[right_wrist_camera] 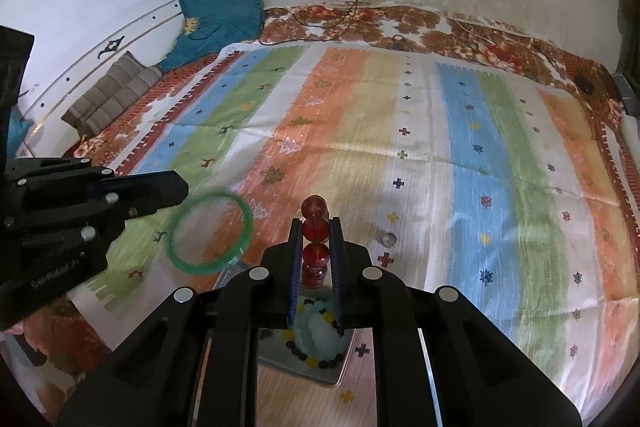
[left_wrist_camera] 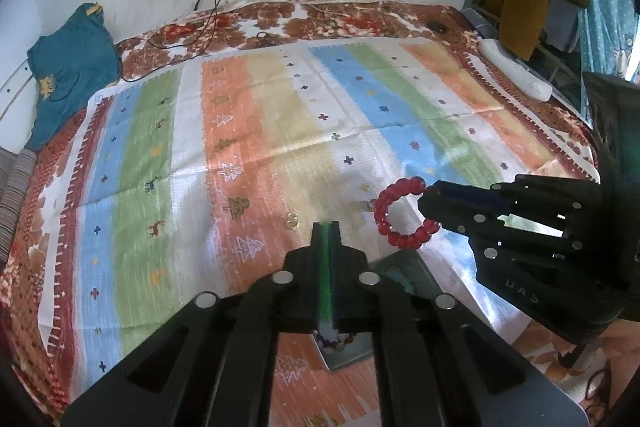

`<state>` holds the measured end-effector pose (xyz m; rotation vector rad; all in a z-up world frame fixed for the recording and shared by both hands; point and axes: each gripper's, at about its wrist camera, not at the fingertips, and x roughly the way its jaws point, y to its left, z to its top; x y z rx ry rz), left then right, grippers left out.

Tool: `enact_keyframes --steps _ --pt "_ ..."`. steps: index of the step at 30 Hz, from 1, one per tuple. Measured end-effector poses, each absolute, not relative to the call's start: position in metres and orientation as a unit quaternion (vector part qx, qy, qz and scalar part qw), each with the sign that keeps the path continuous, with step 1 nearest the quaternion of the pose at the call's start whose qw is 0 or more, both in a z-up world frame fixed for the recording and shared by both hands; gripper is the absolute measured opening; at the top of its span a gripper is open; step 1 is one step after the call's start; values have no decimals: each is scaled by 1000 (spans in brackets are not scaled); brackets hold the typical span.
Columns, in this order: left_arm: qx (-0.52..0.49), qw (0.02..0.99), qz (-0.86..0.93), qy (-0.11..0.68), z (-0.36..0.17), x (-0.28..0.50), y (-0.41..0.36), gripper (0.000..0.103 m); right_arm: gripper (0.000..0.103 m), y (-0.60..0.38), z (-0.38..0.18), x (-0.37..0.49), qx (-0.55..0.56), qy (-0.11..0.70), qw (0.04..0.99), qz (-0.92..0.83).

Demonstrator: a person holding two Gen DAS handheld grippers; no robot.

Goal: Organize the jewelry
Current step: 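Open both tools to drop the bangle and red bracelet into the tin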

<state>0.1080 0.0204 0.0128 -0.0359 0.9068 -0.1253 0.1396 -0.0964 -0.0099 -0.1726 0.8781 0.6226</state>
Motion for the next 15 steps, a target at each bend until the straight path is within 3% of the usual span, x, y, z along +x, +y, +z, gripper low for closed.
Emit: enact_keyframes --steps 15 --pt "-15 894 -57 445 7 100 17 2 14 -105 -17 117 -81 433 844 304"
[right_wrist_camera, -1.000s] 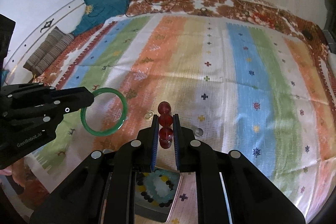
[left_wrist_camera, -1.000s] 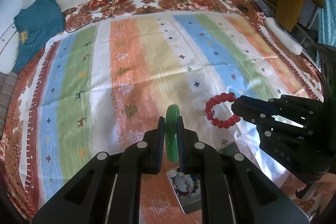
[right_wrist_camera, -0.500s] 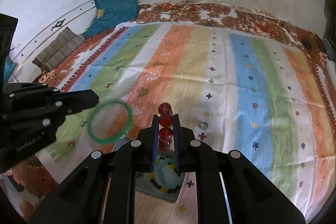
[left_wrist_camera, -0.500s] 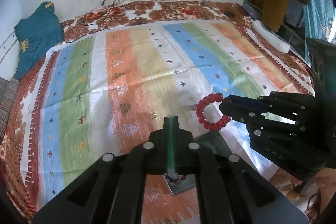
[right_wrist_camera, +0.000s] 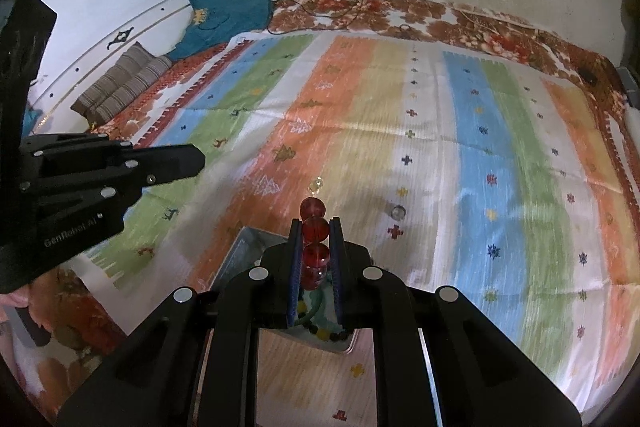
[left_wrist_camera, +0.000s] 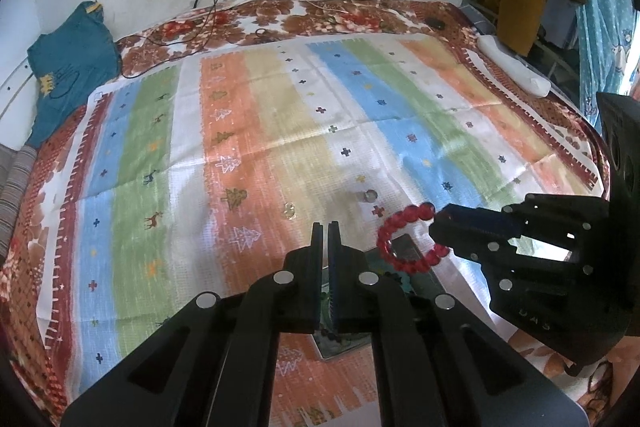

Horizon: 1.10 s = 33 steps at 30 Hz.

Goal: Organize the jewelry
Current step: 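Open both tools to drop the bangle and red bracelet into the tin, then move both open tools over the gold charm and silver ring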

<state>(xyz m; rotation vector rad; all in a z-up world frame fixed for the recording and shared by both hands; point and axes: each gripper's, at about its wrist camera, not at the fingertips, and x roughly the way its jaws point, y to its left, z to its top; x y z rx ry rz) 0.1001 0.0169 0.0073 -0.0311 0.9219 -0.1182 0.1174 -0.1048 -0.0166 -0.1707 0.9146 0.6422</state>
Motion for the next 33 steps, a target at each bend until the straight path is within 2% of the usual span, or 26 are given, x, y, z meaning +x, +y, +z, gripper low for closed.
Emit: enact_keyframes --steps 3,5,7,12,15,19,24,29,33 --pt "-22 894 -50 446 7 101 20 4 17 -108 -15 117 -74 435 845 302" --pt "-26 893 -48 447 7 102 22 4 28 -110 -15 118 -71 438 845 298" --pt "-25 892 -44 448 6 103 23 6 30 -112 -18 122 -71 442 846 291" --pt "-27 888 -35 458 -1 110 25 28 40 -115 -25 133 -74 456 843 277" --pt "-30 883 -23 469 -8 117 31 36 44 -116 -30 141 -76 465 841 268" --pt "-36 875 -11 482 -16 126 39 47 47 -113 -37 152 -88 477 835 260" --pt "-33 867 -1 497 -27 140 43 48 48 -110 -45 166 -97 489 829 254" --pt "-16 856 0 516 -39 156 41 57 50 -106 -54 177 -109 504 818 256" --pt "-5 848 -1 530 -50 167 39 58 51 -102 -63 186 -120 516 809 255"
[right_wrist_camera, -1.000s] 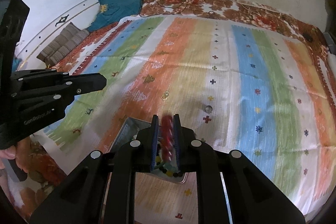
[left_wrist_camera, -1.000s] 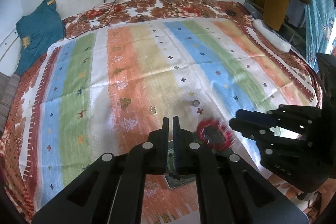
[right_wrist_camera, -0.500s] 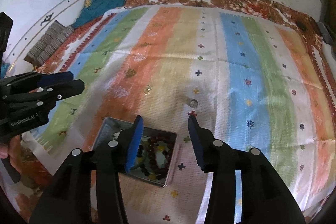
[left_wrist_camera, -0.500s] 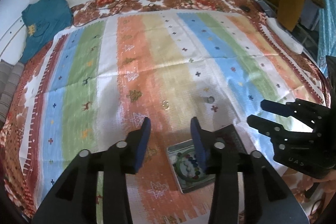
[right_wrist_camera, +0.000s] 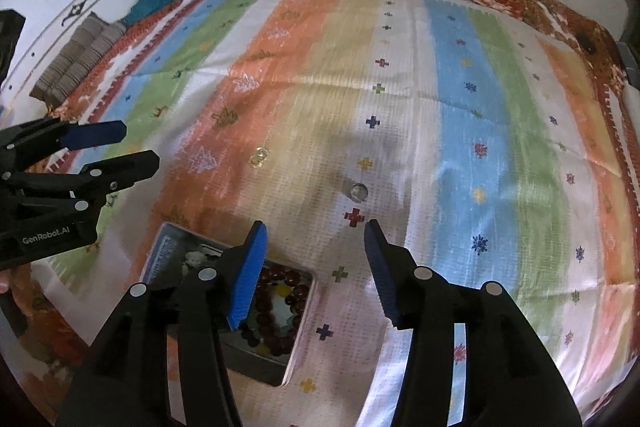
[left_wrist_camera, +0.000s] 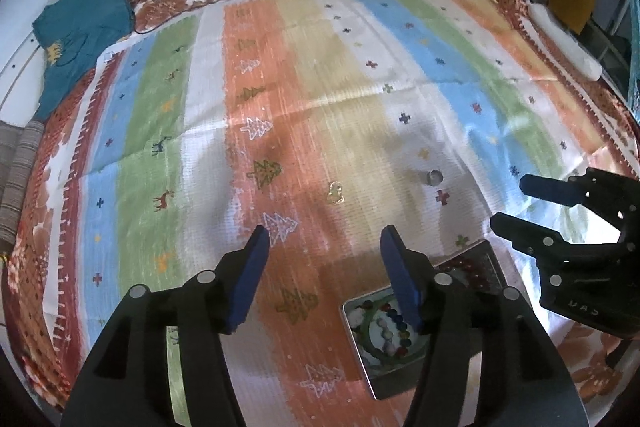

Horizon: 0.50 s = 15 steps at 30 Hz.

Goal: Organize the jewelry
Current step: 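Move both open tools over the gold charm and silver ring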

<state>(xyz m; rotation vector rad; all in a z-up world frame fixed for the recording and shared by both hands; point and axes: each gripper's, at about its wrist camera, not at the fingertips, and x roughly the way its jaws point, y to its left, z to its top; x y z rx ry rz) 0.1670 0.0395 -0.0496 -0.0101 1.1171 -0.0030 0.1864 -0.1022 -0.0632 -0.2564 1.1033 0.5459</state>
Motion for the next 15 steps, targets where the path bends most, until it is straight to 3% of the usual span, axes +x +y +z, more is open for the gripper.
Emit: enact_keyframes --steps 15 --pt "-33 828 -1 560 -78 204 53 58 56 -98 -91 220 -115 549 791 243"
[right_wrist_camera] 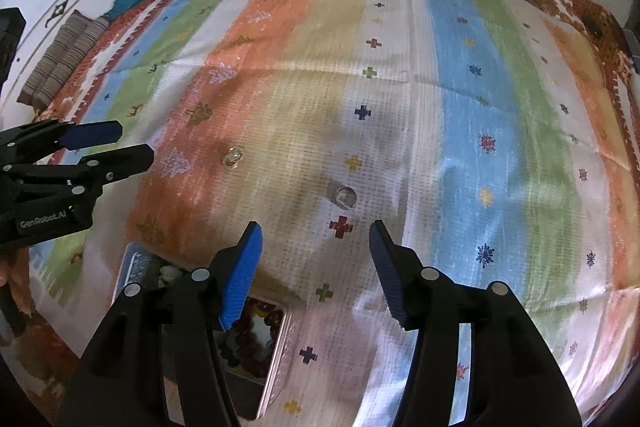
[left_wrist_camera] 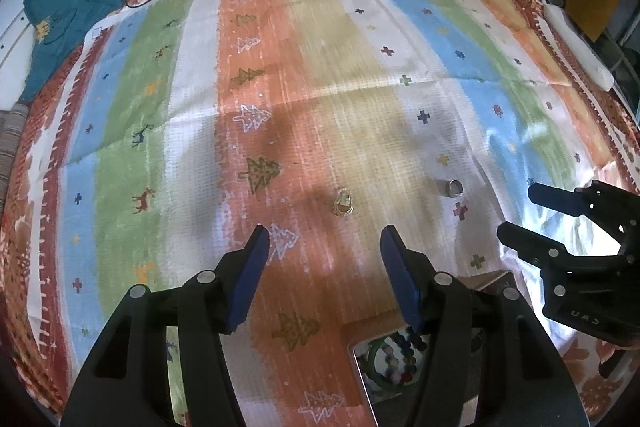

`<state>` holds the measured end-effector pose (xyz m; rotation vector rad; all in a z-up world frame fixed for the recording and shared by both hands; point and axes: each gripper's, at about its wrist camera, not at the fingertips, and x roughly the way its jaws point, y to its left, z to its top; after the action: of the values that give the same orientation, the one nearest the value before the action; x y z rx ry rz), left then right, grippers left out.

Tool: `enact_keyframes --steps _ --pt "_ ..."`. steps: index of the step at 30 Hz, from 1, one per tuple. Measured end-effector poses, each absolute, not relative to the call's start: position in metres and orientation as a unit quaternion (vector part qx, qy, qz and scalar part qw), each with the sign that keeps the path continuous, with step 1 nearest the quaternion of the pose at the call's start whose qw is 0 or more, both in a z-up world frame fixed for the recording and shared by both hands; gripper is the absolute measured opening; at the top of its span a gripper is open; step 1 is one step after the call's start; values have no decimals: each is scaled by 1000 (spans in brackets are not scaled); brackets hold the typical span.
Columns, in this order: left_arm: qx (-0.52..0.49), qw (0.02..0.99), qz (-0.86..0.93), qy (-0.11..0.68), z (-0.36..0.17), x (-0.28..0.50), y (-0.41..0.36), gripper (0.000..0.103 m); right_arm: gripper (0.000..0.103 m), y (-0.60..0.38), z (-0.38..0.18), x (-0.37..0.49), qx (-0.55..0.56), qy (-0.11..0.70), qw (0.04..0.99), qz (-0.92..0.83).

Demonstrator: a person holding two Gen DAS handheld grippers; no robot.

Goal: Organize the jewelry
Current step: 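Move both open tools over the gold charm and silver ring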

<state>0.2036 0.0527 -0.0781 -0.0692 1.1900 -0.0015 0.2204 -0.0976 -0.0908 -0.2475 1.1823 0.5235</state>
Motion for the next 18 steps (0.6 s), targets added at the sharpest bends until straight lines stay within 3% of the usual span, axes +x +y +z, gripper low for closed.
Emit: enact_keyframes --steps 18 --pt "-11 803 0 596 -120 244 37 58 56 -93 -130 255 -117 583 771 229"
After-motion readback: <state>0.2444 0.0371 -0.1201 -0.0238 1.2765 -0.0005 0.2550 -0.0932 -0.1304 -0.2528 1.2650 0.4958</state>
